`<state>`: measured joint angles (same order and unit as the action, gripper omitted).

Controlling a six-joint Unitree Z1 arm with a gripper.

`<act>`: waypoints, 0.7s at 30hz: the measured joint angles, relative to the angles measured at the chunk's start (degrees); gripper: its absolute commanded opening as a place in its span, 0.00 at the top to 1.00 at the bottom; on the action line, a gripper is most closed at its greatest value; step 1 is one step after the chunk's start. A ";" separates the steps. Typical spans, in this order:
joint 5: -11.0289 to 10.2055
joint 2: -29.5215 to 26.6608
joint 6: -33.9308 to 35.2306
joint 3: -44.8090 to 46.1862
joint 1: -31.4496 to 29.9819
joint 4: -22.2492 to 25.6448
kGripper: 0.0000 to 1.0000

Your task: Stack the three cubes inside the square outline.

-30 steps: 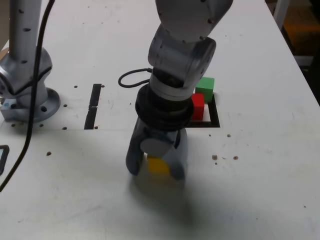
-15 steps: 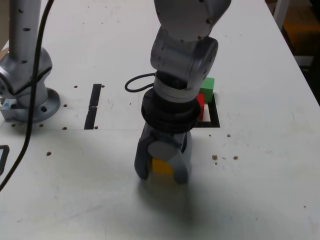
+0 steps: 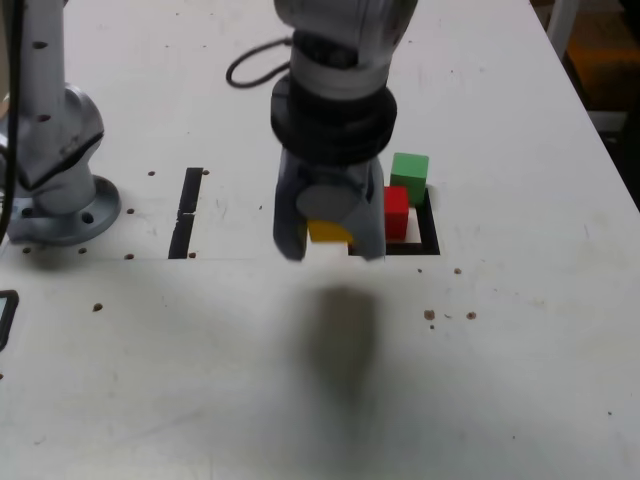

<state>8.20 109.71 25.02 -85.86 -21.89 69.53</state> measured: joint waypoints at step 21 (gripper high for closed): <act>-1.63 4.23 -10.95 -4.86 12.86 -0.06 0.77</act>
<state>6.56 113.95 14.07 -90.72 -9.02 69.47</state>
